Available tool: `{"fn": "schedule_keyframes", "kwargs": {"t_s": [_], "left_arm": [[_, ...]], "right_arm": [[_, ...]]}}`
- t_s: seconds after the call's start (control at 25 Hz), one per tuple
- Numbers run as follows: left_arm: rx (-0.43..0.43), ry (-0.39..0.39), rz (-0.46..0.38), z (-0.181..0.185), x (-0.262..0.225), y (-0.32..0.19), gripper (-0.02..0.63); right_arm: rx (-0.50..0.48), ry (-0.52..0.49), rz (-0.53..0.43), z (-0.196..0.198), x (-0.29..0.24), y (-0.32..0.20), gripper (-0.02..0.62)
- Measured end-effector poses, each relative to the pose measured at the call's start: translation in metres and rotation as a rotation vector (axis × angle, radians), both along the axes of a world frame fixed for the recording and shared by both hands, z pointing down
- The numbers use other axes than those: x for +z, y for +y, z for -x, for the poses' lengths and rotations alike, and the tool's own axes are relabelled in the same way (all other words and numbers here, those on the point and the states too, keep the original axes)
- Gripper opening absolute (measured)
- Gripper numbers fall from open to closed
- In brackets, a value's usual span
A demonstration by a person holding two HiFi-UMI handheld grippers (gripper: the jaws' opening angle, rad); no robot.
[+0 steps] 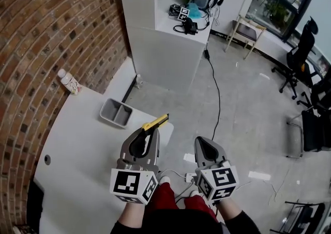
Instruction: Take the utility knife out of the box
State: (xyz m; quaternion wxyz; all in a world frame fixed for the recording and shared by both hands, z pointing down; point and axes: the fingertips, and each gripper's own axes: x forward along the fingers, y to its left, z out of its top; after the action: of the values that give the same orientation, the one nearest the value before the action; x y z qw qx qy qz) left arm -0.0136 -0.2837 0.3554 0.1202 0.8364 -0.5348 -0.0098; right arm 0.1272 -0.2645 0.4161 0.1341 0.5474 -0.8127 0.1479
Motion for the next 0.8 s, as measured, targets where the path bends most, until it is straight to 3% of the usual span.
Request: {"fn": "schedule_keyframes", "kwargs": {"t_s": [0.28,0.8], "left_arm": [[-0.092,-0.021,-0.008,-0.004,-0.001,0.032,0.071],[-0.381,-0.038,0.042,0.026,0.007,0.116,0.071]], "right_arm": [[-0.107,-0.016,-0.011,-0.001,0.002,0.014,0.008],[-0.377,-0.054,-0.015,0.030,-0.003,0.047,0.008]]}}
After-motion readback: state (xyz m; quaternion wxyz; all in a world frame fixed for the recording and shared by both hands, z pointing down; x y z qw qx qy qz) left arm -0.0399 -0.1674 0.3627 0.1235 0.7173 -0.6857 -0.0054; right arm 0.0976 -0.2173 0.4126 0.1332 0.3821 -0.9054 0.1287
